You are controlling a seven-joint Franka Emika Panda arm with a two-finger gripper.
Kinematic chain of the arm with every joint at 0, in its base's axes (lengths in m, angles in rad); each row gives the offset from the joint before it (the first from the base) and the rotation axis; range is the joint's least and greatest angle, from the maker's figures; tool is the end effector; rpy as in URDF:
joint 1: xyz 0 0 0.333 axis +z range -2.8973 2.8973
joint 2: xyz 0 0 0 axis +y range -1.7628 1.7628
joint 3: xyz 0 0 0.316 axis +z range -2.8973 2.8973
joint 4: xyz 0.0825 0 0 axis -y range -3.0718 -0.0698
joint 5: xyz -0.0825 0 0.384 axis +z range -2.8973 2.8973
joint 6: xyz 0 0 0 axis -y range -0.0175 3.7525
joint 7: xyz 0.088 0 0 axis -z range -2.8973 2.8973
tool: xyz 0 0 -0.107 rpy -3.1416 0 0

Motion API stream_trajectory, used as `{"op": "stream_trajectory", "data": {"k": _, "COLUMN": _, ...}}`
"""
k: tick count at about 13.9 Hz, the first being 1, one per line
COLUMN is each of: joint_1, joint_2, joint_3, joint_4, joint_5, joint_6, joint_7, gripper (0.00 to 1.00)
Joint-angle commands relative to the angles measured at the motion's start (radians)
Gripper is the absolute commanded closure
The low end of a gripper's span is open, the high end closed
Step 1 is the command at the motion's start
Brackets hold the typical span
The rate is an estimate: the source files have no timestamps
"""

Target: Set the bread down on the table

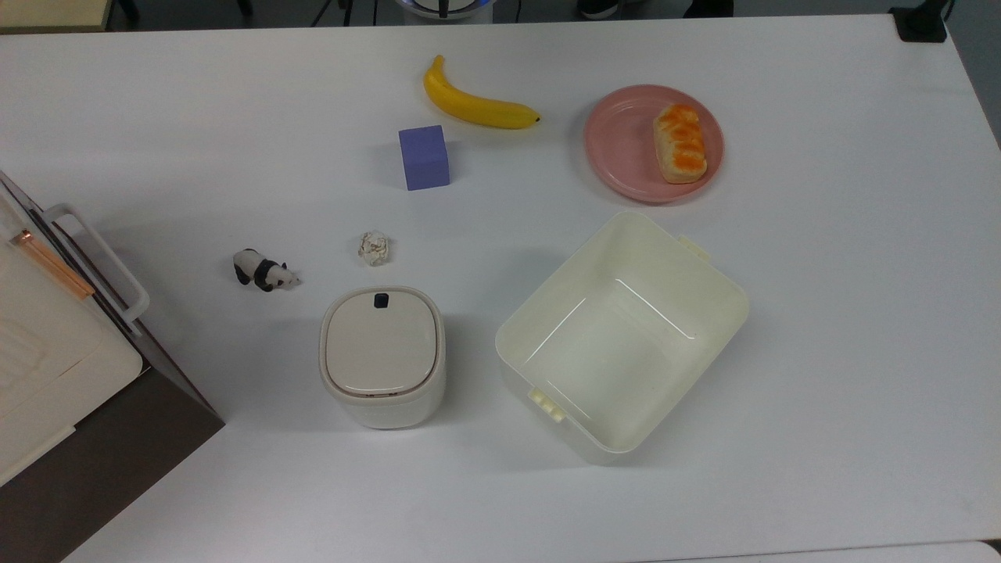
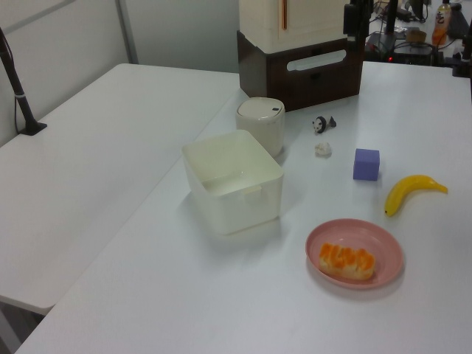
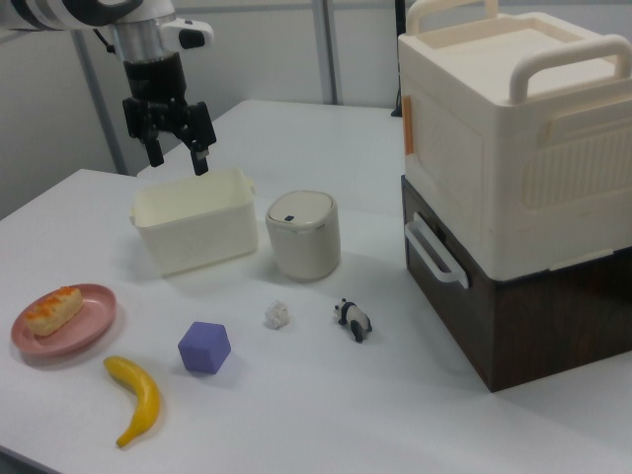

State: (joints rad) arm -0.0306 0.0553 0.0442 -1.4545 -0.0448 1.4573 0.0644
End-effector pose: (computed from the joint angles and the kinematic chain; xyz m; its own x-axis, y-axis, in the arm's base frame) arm 0.5604 0.0016 0.6384 0.9972 -0.0557 -0.0495 -0.0535 -0.9975 0.0455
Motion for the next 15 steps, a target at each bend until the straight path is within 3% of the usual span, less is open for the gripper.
{"op": "stream_trajectory", "data": {"k": 1, "joint_1": -0.011, "joint_2": -0.011, "joint_3": -0.007, "joint_4": -0.015, "joint_5": 0.019, "joint_6": 0.012, "joint_7": -0.023, "gripper": 0.0}}
{"op": "stream_trajectory", "data": {"k": 15, "joint_1": -0.008, "joint_2": 0.011, "joint_3": -0.006, "joint_4": -0.015, "joint_5": 0.02, "joint_6": 0.047, "joint_7": -0.026, "gripper": 0.0}}
